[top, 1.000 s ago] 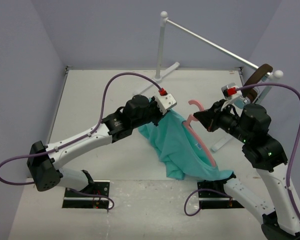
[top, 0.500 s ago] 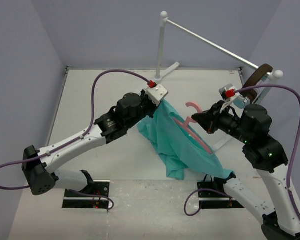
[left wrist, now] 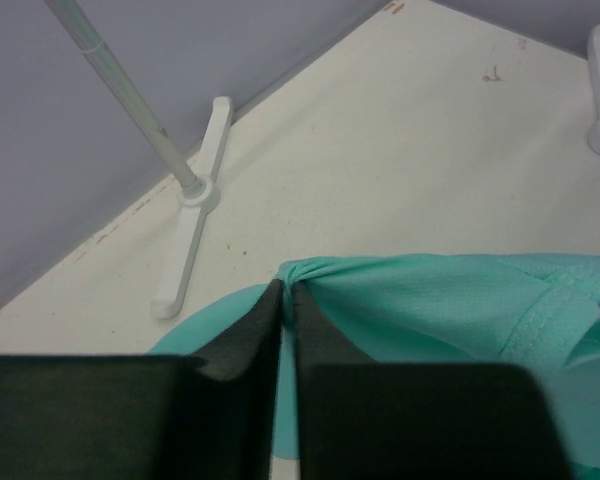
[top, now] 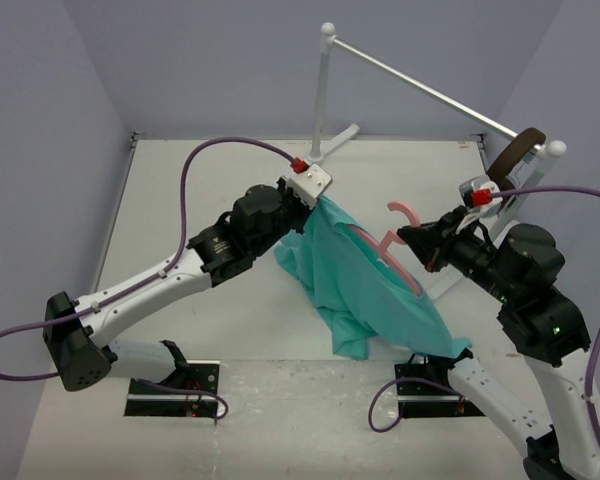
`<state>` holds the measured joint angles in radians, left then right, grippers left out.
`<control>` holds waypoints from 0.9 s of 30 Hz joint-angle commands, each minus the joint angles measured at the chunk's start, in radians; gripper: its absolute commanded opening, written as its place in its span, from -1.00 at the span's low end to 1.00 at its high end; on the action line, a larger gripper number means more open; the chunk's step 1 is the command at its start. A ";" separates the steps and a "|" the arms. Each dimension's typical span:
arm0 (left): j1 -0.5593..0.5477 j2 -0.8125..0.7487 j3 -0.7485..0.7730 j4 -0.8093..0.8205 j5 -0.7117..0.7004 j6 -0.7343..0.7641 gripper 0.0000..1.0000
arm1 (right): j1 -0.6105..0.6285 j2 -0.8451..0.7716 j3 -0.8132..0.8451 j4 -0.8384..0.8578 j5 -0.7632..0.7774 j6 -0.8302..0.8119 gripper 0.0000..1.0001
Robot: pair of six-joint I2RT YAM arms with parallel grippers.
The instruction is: Place the t-shirt on the hanger
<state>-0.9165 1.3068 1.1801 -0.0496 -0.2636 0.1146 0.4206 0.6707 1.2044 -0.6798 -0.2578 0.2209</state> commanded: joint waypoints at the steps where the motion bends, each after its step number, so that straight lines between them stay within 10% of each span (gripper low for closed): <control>1: 0.010 -0.034 0.045 -0.036 0.007 -0.020 -0.28 | 0.004 0.002 0.040 0.083 -0.018 0.012 -1.00; 5: 0.010 -0.040 0.100 -0.086 0.009 -0.021 0.99 | 0.004 0.011 0.039 0.114 -0.044 0.009 -1.00; 13: 0.008 -0.146 0.213 -0.138 -0.114 -0.061 1.00 | 0.004 0.096 0.159 0.081 0.014 0.044 -1.00; 27: 0.008 -0.464 0.084 -0.507 -0.207 -0.357 1.00 | 0.113 0.723 1.004 -0.373 0.900 0.087 -1.00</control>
<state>-0.9119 0.8603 1.3242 -0.3233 -0.4487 -0.1294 0.5266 1.2401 2.0895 -0.9383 0.3314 0.3158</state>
